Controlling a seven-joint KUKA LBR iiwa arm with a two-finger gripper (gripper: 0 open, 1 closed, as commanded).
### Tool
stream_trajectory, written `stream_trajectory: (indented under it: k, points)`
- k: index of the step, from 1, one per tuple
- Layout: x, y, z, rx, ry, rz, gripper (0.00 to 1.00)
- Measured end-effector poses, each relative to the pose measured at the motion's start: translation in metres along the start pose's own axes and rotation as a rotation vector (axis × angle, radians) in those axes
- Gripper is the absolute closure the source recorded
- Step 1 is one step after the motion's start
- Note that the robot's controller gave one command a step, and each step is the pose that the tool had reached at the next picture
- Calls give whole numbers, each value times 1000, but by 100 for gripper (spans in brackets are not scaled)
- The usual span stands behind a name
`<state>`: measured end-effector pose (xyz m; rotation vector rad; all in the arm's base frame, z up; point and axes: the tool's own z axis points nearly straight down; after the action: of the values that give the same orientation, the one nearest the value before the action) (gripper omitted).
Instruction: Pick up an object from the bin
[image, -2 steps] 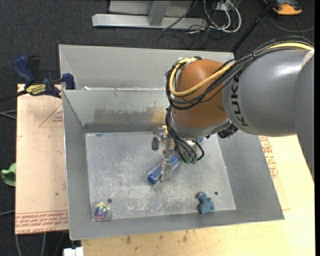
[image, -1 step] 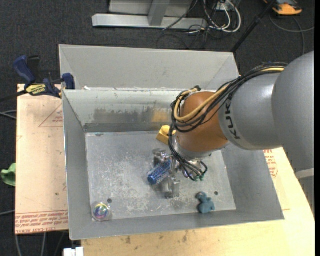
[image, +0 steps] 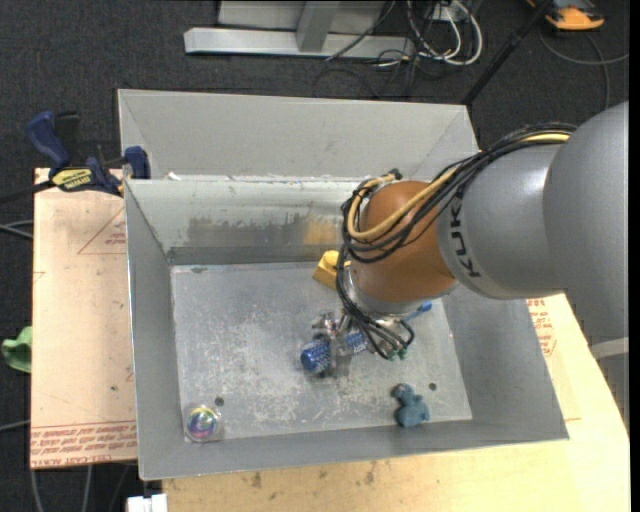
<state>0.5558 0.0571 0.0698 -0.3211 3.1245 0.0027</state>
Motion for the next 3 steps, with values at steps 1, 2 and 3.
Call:
stream_trajectory:
  k: [1, 2, 3]
  points:
    - [0, 0, 0, 0, 0, 0, 0]
    - [0, 0, 0, 0, 1, 0, 100]
    - [16, 20, -121, 1, -7, -48, 100]
